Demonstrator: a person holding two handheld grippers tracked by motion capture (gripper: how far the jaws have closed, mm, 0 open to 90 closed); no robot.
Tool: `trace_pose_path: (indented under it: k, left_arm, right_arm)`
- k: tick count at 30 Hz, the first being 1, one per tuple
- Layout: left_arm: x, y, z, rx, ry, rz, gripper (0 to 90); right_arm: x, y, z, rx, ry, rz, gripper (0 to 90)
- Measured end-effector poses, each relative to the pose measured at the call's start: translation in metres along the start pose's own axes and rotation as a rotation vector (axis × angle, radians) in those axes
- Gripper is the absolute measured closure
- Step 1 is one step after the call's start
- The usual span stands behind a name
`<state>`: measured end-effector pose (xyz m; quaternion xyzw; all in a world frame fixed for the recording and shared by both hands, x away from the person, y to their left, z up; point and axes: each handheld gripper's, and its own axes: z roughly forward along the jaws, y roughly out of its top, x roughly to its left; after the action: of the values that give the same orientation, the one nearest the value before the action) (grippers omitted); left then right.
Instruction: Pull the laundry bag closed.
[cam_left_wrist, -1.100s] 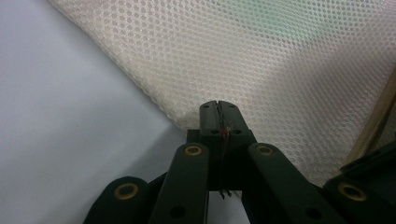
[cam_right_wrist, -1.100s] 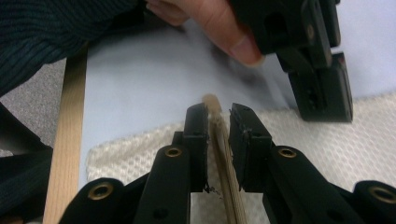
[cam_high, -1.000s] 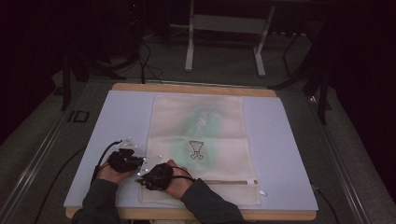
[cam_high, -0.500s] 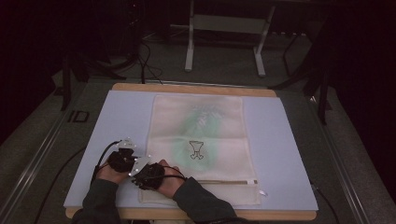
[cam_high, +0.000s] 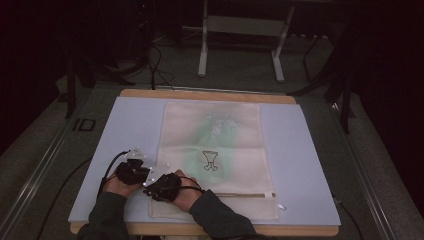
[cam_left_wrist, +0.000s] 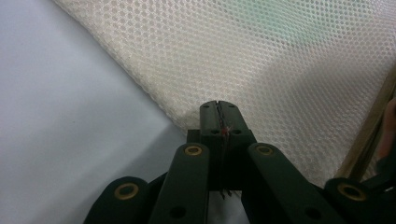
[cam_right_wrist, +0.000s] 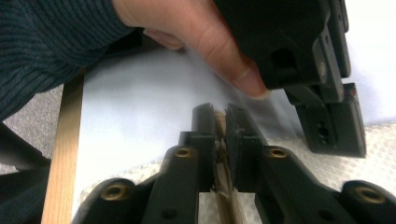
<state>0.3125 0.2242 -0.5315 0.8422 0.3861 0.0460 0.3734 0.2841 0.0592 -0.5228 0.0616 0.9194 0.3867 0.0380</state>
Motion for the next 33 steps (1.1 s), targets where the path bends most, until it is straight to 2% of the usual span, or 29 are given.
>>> trace_pose_path:
  k: [5,8,12,15,18,21,23,28,33]
  left_arm:
    - [0.000,0.000,0.000,-0.003,0.000,-0.006,89.6]
    - [0.000,0.000,0.000,-0.002,0.000,-0.004,89.6]
    - [0.000,0.000,0.000,0.003,-0.001,-0.003,89.6]
    - [0.000,0.000,0.000,0.003,-0.001,0.001,89.5]
    - [0.001,0.000,0.000,0.003,-0.003,0.000,89.6]
    - [0.001,0.000,0.000,0.003,-0.003,-0.003,89.6]
    - [0.001,0.000,0.000,0.003,-0.004,-0.003,89.6]
    - [0.001,0.000,0.000,0.001,-0.005,-0.002,89.6]
    - [0.001,0.000,0.000,0.000,-0.005,-0.005,89.6]
  right_arm:
    - [-0.002,-0.004,-0.005,0.003,0.000,0.010,89.9]
    - [-0.001,-0.001,-0.004,0.010,0.002,0.000,85.2]
    - [0.004,0.004,0.005,0.045,-0.017,-0.038,79.1]
    - [0.004,0.005,0.015,0.069,-0.029,-0.040,76.4]
    - [0.002,0.007,0.018,0.077,-0.020,-0.032,81.0]
    - [0.002,0.008,0.018,0.084,-0.024,-0.032,81.4]
    - [0.002,0.007,0.017,0.068,-0.031,-0.025,81.4]
    - [-0.002,0.002,0.006,0.008,-0.004,0.016,81.4]
    - [-0.003,0.000,0.001,0.004,-0.006,0.014,81.4]
